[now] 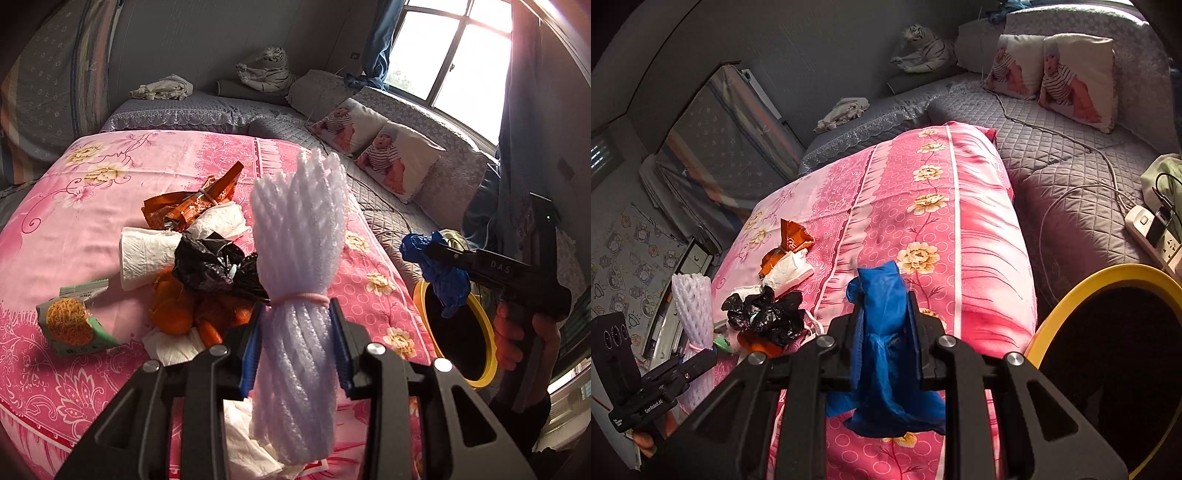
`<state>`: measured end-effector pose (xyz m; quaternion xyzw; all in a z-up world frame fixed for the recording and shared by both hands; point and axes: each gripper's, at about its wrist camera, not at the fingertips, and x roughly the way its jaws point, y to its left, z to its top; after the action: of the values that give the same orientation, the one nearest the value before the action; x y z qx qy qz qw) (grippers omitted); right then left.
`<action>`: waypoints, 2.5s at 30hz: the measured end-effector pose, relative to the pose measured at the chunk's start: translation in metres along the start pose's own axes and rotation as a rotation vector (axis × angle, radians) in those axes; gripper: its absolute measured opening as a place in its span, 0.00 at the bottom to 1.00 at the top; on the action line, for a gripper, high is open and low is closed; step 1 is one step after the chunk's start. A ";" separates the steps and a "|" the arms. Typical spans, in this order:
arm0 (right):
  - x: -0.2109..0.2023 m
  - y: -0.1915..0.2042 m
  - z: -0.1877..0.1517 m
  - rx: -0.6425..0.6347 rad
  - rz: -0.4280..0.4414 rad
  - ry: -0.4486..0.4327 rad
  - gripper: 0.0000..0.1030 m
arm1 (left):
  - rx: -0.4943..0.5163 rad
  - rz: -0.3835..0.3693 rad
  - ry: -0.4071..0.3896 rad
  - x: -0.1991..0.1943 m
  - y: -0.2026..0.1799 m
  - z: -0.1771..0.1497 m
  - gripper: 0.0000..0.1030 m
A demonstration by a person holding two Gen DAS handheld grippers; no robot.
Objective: Collect trash
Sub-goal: 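Carry the white mesh bundle and blue bag over the yellow-rimmed bin with both tools, then open both tools to drop the white mesh and blue bag into the bin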
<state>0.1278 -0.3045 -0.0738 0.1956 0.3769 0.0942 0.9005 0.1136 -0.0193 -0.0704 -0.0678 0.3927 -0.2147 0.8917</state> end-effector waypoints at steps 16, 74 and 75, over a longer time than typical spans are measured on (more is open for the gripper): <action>-0.044 -0.076 0.000 0.106 -0.163 -0.105 0.19 | 0.179 -0.125 0.085 0.061 -0.089 0.016 0.31; -0.101 -0.198 -0.037 0.367 -0.494 -0.173 0.40 | 0.328 -0.314 0.271 0.166 -0.236 -0.013 0.55; -0.102 -0.198 -0.037 0.369 -0.495 -0.174 0.40 | 0.322 -0.314 0.272 0.166 -0.235 -0.012 0.55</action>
<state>0.0343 -0.5061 -0.1162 0.2656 0.3451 -0.2147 0.8742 0.1264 -0.3017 -0.1221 0.0443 0.4543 -0.4173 0.7858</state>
